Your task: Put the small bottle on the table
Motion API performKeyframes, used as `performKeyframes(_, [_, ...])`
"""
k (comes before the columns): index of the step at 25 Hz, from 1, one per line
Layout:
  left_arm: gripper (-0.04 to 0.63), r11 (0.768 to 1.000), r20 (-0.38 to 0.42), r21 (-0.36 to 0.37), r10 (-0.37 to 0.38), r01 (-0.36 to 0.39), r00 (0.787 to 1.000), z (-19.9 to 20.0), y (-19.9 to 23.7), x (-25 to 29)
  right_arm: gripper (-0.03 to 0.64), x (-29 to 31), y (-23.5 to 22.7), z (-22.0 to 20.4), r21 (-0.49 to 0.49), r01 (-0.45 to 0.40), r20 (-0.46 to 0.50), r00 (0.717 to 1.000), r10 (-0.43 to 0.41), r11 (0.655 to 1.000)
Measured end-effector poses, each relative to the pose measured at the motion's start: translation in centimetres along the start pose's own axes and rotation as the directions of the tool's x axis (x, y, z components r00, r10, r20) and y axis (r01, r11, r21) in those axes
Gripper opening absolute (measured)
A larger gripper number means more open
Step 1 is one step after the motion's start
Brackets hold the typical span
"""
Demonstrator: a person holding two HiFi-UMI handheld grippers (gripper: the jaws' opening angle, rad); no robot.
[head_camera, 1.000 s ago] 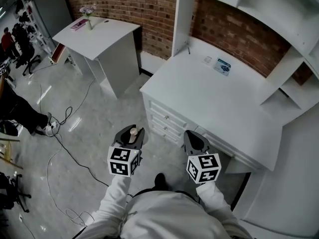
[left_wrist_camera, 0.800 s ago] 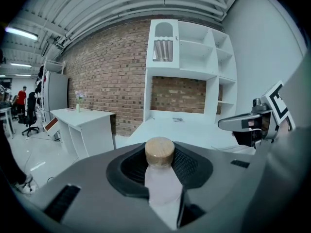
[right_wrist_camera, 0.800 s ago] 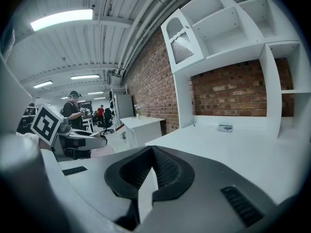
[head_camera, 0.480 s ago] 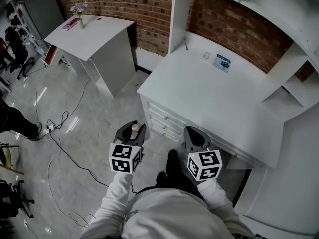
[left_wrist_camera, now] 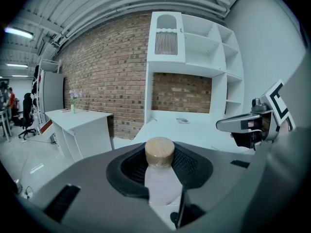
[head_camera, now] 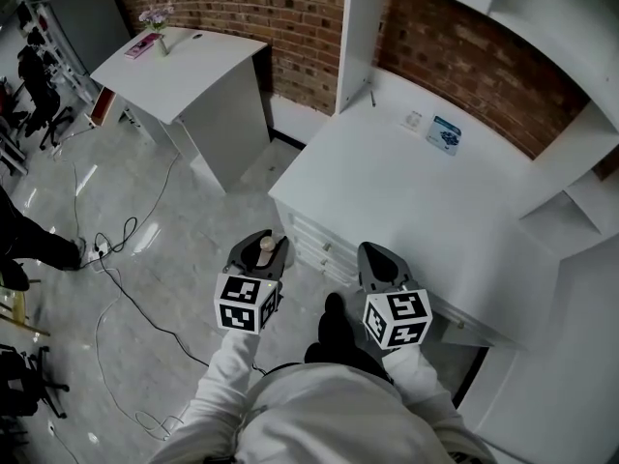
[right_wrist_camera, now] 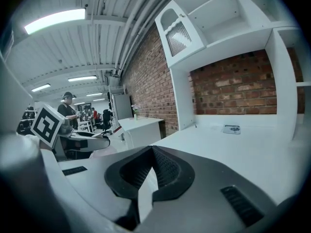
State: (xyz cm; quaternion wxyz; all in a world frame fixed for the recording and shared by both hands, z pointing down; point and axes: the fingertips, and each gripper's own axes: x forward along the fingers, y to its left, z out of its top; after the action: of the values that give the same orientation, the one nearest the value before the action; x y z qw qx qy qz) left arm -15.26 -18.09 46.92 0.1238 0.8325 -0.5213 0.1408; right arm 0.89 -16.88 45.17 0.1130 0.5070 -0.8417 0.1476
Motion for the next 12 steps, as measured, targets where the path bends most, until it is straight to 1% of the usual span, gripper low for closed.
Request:
performKeyframes(7, [0.138,1.000,-0.010,-0.001,0.000,0.000,1.000,1.4,1.2,4.3,0.028,3.1,-2.7,0.8,0.005,-0.003,-0.022,1.000,0.003,1.000])
performKeyframes(12, [0.138,1.000,-0.027,0.003,0.005,-0.005,1.000,1.6,1.6,7.9,0.028,4.5,-5.1,1.0,0.008,0.004,-0.036,0.999,-0.004,1.000])
